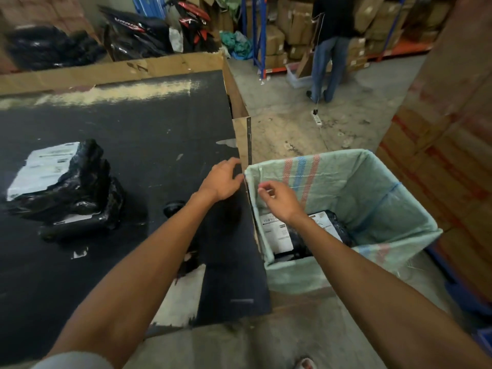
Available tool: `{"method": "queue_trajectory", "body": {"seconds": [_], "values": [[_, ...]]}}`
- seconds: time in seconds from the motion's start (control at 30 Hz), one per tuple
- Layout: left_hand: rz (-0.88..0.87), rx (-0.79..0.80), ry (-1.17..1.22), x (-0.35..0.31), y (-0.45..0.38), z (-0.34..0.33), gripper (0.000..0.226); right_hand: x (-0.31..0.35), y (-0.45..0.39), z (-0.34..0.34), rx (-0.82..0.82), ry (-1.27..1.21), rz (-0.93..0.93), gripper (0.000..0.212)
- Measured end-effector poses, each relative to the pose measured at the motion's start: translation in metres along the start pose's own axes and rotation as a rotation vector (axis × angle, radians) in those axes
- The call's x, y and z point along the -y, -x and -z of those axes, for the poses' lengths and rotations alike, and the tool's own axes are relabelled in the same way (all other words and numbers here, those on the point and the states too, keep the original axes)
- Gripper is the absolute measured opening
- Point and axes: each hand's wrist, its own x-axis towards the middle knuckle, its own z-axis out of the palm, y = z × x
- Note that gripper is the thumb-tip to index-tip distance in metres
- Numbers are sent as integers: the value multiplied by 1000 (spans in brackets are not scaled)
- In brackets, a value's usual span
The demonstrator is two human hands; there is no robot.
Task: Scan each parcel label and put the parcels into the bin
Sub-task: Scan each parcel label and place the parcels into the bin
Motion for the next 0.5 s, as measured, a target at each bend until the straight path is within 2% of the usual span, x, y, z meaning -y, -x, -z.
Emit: {"method": "queue_trajectory", "body": {"seconds": [0.13, 0.27, 0.37, 0.5], "values": [[-39, -132, -27, 24, 37, 53, 34, 45, 19, -33, 29, -15, 36, 33], [-58, -284, -28, 67, 83, 97, 28, 83, 40, -64, 205, 46, -130, 57], [-133, -425, -16, 100, 116, 124, 25, 107, 54, -95, 340, -3, -254, 72], [-65, -667, -124, 137, 142, 152, 24, 126, 62, -133, 327, 27, -349, 83]]}}
